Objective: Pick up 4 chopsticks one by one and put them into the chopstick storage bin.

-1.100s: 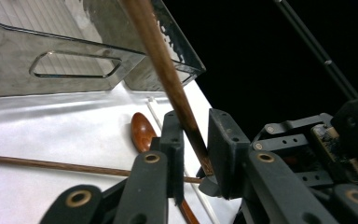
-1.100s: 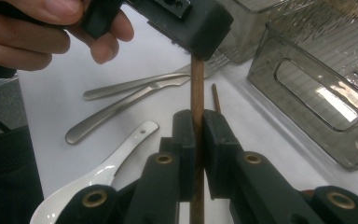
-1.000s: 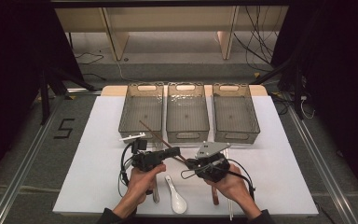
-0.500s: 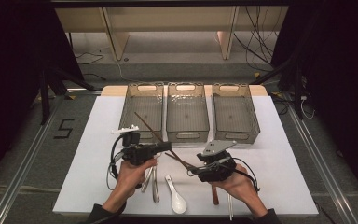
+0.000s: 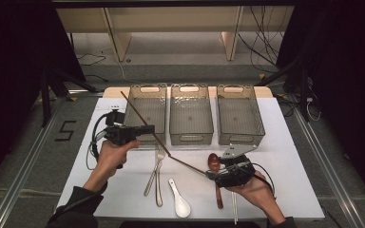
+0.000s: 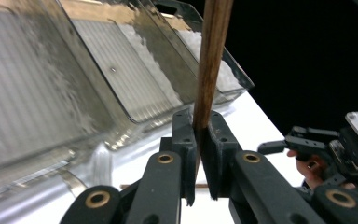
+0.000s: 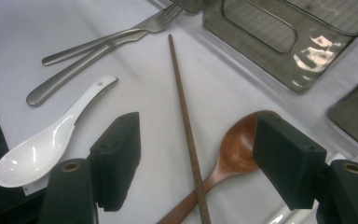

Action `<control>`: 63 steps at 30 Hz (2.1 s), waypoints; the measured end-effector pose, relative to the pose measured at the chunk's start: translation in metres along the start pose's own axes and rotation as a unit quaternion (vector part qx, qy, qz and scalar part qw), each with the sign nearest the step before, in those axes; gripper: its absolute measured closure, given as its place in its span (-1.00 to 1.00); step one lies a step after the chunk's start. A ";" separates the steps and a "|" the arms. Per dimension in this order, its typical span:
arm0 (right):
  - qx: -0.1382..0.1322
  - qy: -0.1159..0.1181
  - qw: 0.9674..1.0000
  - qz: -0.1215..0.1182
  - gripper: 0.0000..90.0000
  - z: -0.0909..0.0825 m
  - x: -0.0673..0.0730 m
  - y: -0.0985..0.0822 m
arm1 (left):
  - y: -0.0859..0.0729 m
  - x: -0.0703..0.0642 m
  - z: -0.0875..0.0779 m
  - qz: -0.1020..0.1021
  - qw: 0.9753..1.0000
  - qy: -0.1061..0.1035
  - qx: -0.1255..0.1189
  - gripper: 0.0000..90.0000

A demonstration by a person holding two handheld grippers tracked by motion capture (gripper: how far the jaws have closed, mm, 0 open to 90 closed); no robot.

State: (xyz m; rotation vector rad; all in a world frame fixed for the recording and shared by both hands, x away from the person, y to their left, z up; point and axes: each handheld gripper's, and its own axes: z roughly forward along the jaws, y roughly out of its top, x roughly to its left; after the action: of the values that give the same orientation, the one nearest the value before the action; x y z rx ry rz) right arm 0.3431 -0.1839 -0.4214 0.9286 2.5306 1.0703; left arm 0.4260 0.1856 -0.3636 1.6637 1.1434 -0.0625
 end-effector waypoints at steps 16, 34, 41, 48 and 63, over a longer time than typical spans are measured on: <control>0.002 -0.005 1.000 0.009 -0.36 -0.001 -0.004 -0.006 | 0.051 0.032 -0.003 -0.018 0.998 0.055 -0.006 0.86; 0.004 -0.006 1.000 0.014 -0.42 -0.002 -0.006 -0.008 | 0.066 0.053 0.033 -0.034 0.994 0.099 0.022 0.85; 0.000 -0.008 1.000 0.014 -0.43 -0.004 -0.007 -0.008 | 0.063 0.058 0.044 -0.039 0.992 0.111 0.036 0.85; 0.000 -0.009 1.000 0.016 -0.44 -0.004 -0.007 -0.009 | 0.060 0.064 0.051 -0.047 0.991 0.112 0.052 0.85; 0.006 -0.005 1.000 0.014 -0.44 -0.002 -0.006 -0.010 | 0.053 0.068 0.070 -0.048 0.987 0.120 0.092 0.84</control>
State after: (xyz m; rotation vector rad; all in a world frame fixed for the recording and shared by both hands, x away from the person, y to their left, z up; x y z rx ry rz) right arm 0.3425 -0.1945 -0.4274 0.9737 2.5249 1.0572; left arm 0.5328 0.1773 -0.3932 1.8145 1.4356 -0.0308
